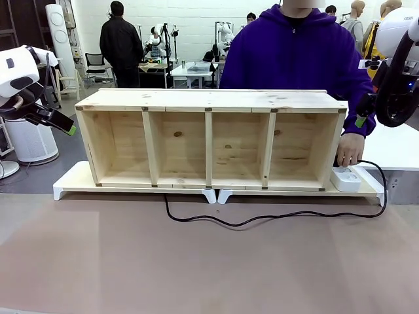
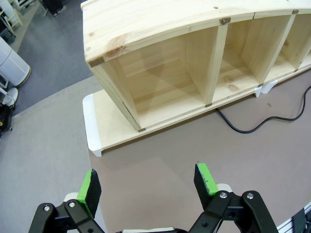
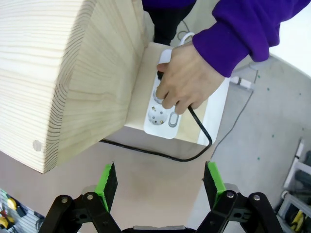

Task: Perform cable management.
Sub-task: Release the Power Cable when the human grasps it.

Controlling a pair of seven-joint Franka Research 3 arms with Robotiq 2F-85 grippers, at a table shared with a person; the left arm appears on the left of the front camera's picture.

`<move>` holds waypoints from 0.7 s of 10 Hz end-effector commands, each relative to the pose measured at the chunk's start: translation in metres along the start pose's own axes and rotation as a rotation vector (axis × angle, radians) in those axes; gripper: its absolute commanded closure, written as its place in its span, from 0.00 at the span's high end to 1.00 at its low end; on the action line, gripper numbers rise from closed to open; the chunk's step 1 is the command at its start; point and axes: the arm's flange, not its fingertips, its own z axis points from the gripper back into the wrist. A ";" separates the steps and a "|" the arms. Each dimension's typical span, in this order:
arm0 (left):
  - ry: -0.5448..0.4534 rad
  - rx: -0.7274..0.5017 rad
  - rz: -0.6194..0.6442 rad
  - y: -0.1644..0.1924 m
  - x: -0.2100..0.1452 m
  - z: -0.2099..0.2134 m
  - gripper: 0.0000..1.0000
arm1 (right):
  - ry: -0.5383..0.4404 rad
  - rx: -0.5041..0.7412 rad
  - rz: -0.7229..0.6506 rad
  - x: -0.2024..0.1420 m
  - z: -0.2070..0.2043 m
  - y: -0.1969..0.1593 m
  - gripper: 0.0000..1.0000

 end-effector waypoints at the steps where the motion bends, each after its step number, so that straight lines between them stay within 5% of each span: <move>1: 0.000 0.002 0.002 0.001 -0.001 0.000 1.00 | 0.004 0.003 -0.002 -0.001 0.000 0.000 0.92; 7: 0.000 0.002 0.002 0.001 -0.001 0.000 1.00 | 0.004 0.003 -0.002 -0.001 0.000 0.000 0.92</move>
